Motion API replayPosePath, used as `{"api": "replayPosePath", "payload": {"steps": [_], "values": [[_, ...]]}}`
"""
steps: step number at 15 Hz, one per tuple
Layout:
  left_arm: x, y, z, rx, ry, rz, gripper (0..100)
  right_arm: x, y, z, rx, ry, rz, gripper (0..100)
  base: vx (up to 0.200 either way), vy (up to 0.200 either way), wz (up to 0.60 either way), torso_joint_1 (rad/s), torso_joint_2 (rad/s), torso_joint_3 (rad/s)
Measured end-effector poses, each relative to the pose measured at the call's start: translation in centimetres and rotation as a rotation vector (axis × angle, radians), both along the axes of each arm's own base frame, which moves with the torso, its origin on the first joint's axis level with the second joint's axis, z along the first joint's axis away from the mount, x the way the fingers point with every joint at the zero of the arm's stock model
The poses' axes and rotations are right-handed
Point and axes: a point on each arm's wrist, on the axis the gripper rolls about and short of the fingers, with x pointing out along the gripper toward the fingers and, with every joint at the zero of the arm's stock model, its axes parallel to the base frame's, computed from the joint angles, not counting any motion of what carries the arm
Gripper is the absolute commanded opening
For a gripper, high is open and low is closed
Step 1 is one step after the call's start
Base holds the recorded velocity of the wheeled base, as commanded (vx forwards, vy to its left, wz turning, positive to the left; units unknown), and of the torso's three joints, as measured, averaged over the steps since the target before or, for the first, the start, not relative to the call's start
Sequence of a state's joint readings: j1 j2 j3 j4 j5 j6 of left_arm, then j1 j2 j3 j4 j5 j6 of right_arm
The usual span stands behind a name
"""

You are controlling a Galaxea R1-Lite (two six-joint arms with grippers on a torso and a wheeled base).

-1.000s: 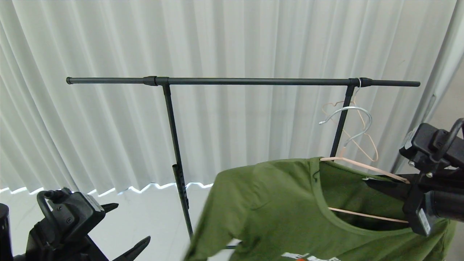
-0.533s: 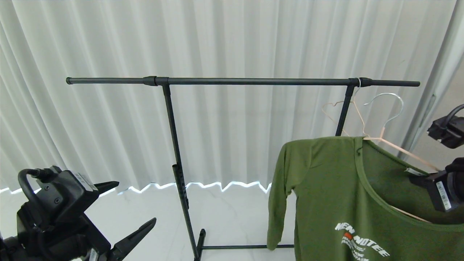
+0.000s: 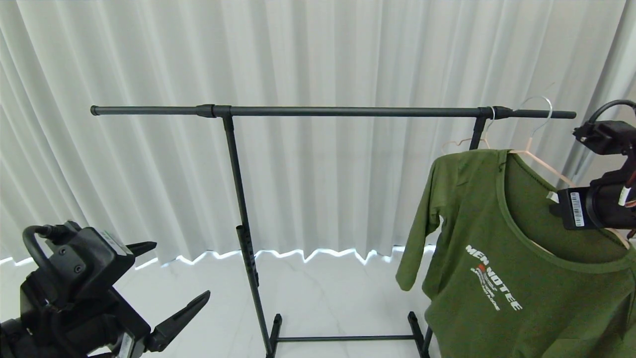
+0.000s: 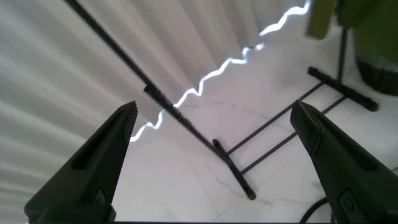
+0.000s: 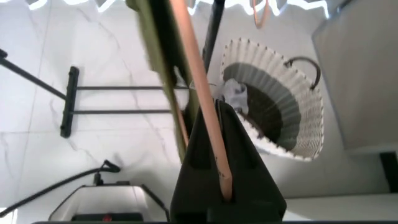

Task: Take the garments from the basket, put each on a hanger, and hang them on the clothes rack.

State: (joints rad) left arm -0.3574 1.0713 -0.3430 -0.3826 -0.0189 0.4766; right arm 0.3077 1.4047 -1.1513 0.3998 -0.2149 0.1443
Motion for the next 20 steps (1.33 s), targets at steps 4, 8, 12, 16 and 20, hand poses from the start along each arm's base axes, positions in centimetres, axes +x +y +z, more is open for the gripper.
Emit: {"api": "replayPosePath", "payload": {"steps": [4, 8, 12, 16, 20], "values": [[0.0, 0.0, -0.1, 0.011, 0.003, 0.024, 100, 0.4, 0.8, 0.3, -0.037, -0.009, 0.057, 0, 0.2, 0.0, 0.0, -0.001, 0.0, 0.002], [0.1, -0.1, -0.2, 0.013, 0.007, 0.019, 100, 0.4, 1.4, 0.4, -0.04, -0.012, 0.083, 0, 0.2, 0.0, 0.0, 0.0, 0.0, 0.001], [0.1, -0.1, -0.2, 0.014, 0.007, 0.018, 100, 0.5, 2.4, 0.3, -0.038, -0.013, 0.126, 0, 0.2, 0.0, 0.0, 0.005, 0.0, 0.005], [0.1, -0.1, -0.2, 0.016, 0.009, 0.018, 100, 1.0, 3.2, 0.0, -0.04, -0.011, 0.149, 0, 0.15, 0.0, 0.0, 0.001, 0.0, 0.003], [0.1, -0.1, -0.3, 0.015, 0.009, 0.018, 100, 2.5, 3.9, -0.2, -0.035, -0.028, 0.15, 0, 0.0, 0.0, 0.0, 0.0, 0.0, 0.0]]}}
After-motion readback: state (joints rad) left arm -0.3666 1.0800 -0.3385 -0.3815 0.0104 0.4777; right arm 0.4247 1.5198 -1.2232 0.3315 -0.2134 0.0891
